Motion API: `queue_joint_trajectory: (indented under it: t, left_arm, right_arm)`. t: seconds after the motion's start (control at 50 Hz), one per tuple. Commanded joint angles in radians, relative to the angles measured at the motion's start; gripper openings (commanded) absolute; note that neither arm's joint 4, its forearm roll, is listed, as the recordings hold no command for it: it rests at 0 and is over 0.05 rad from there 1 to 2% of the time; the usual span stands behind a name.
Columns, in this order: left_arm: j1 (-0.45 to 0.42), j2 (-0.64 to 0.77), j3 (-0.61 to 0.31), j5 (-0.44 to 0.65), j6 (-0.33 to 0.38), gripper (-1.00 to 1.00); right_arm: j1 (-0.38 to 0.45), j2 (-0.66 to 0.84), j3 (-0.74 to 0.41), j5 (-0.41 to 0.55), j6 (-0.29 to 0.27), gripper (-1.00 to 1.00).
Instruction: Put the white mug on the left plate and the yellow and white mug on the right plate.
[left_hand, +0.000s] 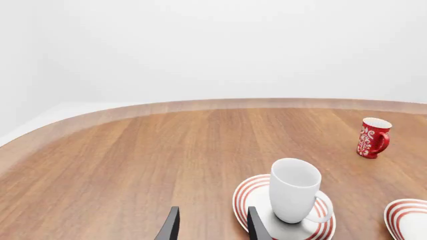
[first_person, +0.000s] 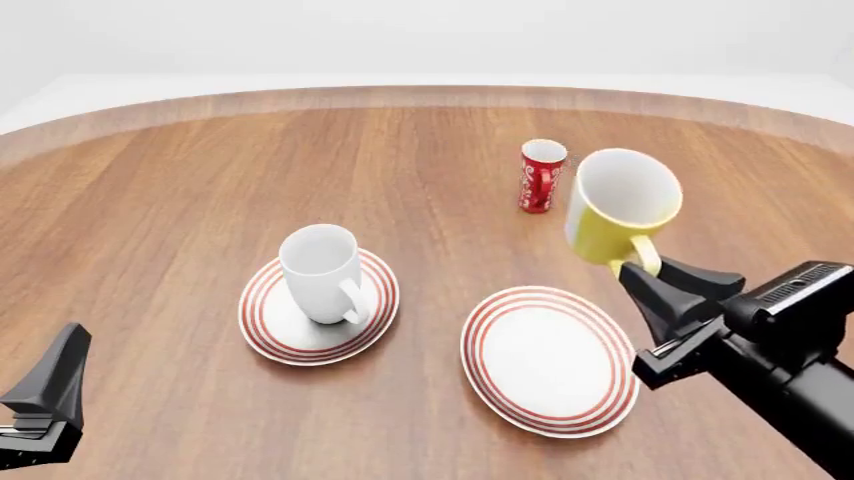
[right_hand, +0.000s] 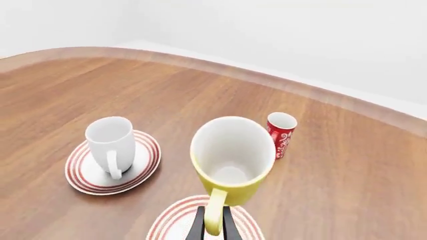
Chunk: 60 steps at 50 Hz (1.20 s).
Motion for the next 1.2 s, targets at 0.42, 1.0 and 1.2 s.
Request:
queue_joint_trajectory:
  t: [0.42,1.0,1.2]
  left_arm:
    - [0.0,0.0,0.0,0.0,0.0,1.0]
    - [0.0,0.0,0.0,0.0,0.0,1.0]
    - [0.0,0.0,0.0,0.0,0.0,1.0]
  right_arm:
    - [0.022,-0.251,0.083,0.188,0.038,-1.0]
    - [0.068,-0.316,0.156,0.251,0.093,-1.0]
    - [0.087,-0.252,0.177,0.199,0.105,-1.0]
